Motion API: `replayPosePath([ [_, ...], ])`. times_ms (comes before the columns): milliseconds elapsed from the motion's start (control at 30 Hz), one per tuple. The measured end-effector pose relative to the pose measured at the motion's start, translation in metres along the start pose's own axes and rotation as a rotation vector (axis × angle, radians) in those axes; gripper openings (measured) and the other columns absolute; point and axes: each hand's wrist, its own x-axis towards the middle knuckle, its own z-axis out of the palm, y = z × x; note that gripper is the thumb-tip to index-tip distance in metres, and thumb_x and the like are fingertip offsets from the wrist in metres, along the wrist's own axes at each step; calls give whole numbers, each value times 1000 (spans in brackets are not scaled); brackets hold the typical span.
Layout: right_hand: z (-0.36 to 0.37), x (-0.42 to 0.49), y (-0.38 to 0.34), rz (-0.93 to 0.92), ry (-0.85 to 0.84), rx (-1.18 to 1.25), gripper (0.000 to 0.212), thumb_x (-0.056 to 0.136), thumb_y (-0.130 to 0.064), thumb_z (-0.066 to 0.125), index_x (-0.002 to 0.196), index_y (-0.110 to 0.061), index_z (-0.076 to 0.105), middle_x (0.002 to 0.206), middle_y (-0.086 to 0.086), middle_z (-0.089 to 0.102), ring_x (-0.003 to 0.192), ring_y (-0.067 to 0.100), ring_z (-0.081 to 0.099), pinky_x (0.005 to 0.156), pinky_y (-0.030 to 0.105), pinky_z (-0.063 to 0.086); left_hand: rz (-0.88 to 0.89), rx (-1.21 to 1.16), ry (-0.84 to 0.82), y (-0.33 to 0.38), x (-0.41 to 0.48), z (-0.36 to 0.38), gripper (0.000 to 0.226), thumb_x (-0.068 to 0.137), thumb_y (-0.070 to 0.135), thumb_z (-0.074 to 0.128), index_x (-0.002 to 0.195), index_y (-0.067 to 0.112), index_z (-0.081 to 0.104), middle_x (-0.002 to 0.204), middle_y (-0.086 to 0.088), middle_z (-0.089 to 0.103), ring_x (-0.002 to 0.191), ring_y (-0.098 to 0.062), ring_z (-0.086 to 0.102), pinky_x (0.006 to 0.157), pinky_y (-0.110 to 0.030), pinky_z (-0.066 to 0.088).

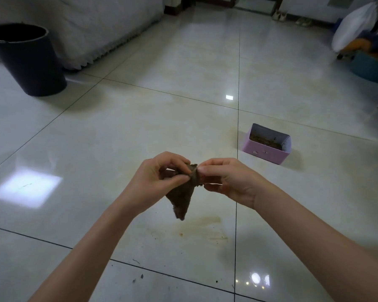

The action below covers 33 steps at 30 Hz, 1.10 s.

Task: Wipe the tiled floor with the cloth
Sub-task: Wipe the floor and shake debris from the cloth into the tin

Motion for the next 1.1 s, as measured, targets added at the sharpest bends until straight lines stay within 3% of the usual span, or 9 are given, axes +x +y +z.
replayPosePath([
  [167, 11, 6, -4, 49, -9, -96, 29, 87, -35, 68, 94, -7, 69, 79, 7, 72, 72, 17, 68, 70, 28, 51, 16, 4, -104, 1, 1, -15, 35, 80, -11, 68, 73, 23, 72, 110, 6, 66, 101, -15, 68, 83, -21, 52],
  [267, 20, 11, -6, 21, 0, -190, 13, 85, -24, 72, 81, -12, 66, 71, 1, 68, 66, 11, 64, 64, 23, 46, 33, 18, -114, 1, 0, -23, 30, 79, -11, 68, 75, 18, 73, 114, 2, 64, 105, -14, 66, 91, -26, 53],
  [400, 19, 19, -16, -180, 251, -369, 16, 88, -19, 69, 73, -20, 67, 67, -5, 69, 64, 8, 65, 59, 18, 47, 50, -11, 0, -5, -4, -43, 28, 80, -10, 69, 74, 17, 72, 120, 3, 63, 114, -11, 62, 95, -22, 49],
  [500, 9, 22, -25, -312, 396, -628, 15, 91, -21, 65, 78, -23, 70, 70, -7, 68, 68, 6, 62, 66, 20, 47, 8, 114, 16, -19, -9, -65, 21, 82, -3, 70, 75, 17, 71, 110, 9, 69, 109, -8, 64, 96, -22, 48],
  [633, 2, 25, -41, -429, 465, -684, 18, 88, -18, 69, 75, -31, 68, 62, -17, 64, 61, -7, 58, 58, 5, 40, -109, 438, 12, -43, -14, -84, 20, 85, 6, 69, 78, 24, 68, 90, 15, 72, 94, 2, 64, 94, -20, 46],
  [800, -5, 22, -64, -414, 429, -691, 22, 91, -13, 62, 83, -31, 72, 72, 0, 65, 75, 18, 61, 74, 33, 52, -178, 770, -46, -59, -8, -94, 24, 86, 10, 68, 76, 31, 60, 94, 10, 61, 93, -9, 59, 87, -29, 48],
  [967, -6, 22, -69, -451, 513, -858, 10, 91, -20, 64, 87, -26, 71, 80, -13, 67, 82, 4, 61, 66, 6, 42, -203, 675, 193, -61, 4, -95, 22, 86, 4, 67, 74, 22, 62, 105, 7, 49, 83, -6, 58, 77, -19, 44],
  [1033, -9, 23, -70, -488, 587, -877, 9, 91, -20, 64, 92, -22, 73, 80, -14, 62, 81, 4, 58, 67, 7, 38, -306, 571, 270, -61, 10, -101, 18, 88, 3, 64, 77, 17, 63, 106, 3, 56, 81, -9, 64, 66, -19, 44],
  [1100, -15, 26, -72, -442, 617, -751, 11, 92, -18, 63, 97, -16, 73, 87, -6, 65, 87, 11, 59, 75, 17, 41, -367, 256, 312, -57, 15, -106, 13, 90, -2, 60, 83, 9, 62, 96, -10, 66, 83, -22, 67, 64, -24, 54],
])
